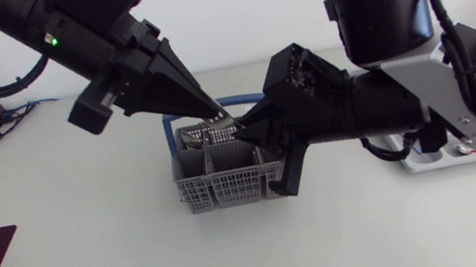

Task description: Unload the cutlery basket into the drawer organizer.

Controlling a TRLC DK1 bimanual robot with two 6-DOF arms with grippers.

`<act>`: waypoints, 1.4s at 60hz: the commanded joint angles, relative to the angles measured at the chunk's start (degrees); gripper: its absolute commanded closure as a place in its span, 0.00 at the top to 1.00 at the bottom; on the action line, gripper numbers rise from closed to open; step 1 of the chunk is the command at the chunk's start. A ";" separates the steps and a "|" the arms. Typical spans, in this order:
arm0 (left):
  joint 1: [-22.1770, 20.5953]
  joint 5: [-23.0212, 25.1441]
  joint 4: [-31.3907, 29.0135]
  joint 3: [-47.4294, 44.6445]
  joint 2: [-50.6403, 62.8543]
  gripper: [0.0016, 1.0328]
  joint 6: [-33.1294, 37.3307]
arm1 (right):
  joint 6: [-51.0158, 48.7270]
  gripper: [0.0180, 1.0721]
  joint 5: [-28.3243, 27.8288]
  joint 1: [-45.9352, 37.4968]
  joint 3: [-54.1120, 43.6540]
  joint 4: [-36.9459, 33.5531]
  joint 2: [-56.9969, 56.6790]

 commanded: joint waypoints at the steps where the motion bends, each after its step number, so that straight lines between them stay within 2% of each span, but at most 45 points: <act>1: -0.32 1.15 -0.83 -0.63 -1.41 0.03 -1.04 | -1.36 0.06 -0.20 0.64 -0.73 0.44 0.47; 21: -0.05 1.15 -0.75 -2.21 -2.11 0.05 -0.95 | -1.01 0.05 -0.11 0.99 -3.72 -0.17 -2.17; 24: -0.05 1.15 -0.75 -2.30 -2.11 0.15 -1.04 | -1.01 0.05 -0.11 0.99 -4.07 -0.52 -2.61; 29: -0.05 1.15 -0.66 -1.95 -2.11 0.43 -1.12 | -1.01 0.05 -0.02 1.43 -4.69 -1.67 -3.40; 32: 0.04 1.15 -0.48 -1.69 -2.02 0.56 -1.30 | -0.92 0.05 0.06 1.43 -4.95 -2.46 -4.01; 34: -0.14 1.15 -0.31 -1.33 -2.02 0.70 -1.48 | -0.92 0.05 0.15 1.43 -5.22 -2.98 -4.45; 37: -0.32 1.15 0.31 -0.81 -1.85 0.97 -2.09 | -0.83 0.05 0.59 1.34 -5.65 -4.13 -5.07; 49: 0.65 0.80 8.57 -0.45 -1.67 0.97 -9.83 | -1.09 0.05 1.29 -2.96 -9.26 -7.91 -9.82; 60: 1.44 -4.13 16.92 -2.48 -1.85 0.97 -16.24 | -2.50 0.06 1.82 -13.95 -12.25 -10.46 -15.44; 69: 1.00 -13.00 23.51 -5.82 -2.02 0.96 -20.20 | -5.40 0.05 2.17 -28.10 -13.13 -9.14 -14.12; 75: -0.05 -18.28 28.78 -9.95 -3.78 0.96 -21.69 | -6.98 0.05 5.34 -36.19 -13.13 -4.13 -9.20; 84: 0.30 -23.02 33.79 -12.94 -5.27 0.96 -23.62 | -6.98 0.05 8.06 -45.77 -9.43 1.50 1.00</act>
